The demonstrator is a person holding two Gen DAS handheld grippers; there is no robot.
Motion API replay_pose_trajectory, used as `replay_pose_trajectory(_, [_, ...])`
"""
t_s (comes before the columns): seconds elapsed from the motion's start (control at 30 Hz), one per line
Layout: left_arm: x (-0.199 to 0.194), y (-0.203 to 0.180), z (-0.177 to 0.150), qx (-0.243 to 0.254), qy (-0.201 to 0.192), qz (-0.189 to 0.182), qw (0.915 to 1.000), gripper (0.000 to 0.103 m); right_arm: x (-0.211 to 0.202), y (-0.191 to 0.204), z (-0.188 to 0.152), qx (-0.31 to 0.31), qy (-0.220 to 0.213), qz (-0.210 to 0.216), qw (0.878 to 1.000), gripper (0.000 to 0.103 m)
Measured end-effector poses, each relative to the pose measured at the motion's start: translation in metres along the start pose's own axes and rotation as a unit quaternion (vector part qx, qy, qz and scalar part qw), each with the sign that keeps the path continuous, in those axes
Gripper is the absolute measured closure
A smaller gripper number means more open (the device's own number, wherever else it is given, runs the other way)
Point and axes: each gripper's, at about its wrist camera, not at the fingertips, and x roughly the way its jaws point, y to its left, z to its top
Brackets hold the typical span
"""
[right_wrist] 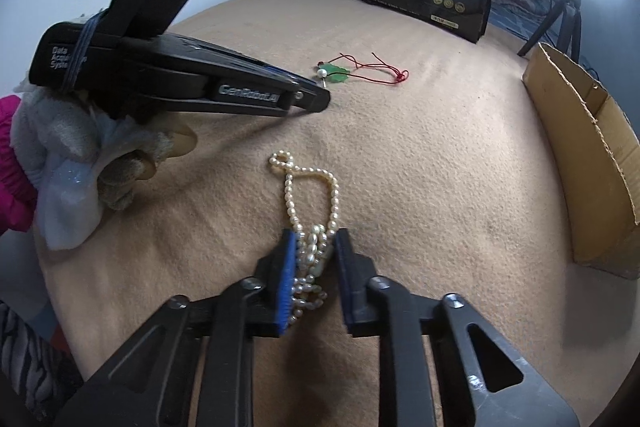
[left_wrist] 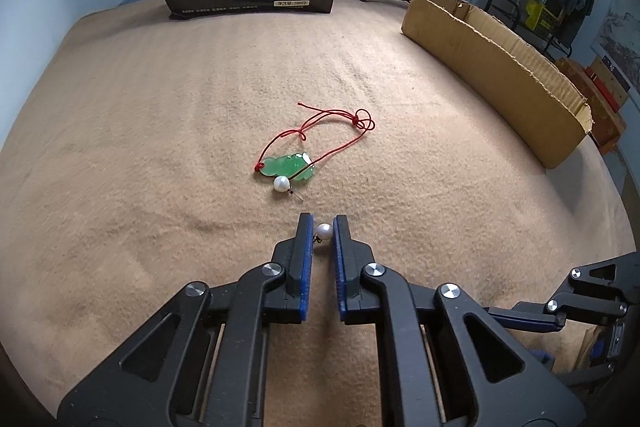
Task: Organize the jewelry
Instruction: 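Grasp a loose white pearl with the left tool while the right tool grasps the pearl necklace, then carry the pearl and pearl necklace over into the cardboard box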
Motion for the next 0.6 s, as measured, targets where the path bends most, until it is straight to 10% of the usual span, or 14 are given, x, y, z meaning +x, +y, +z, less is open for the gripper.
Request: replay_pose_trajectory(0.6, [-0.041, 0.004, -0.014, -0.011, -0.016, 0.006, 0.9998, 0.097, -0.048, -0.007, -0.001, 0.039, -0.039, 0.014, 0.998, 0.097])
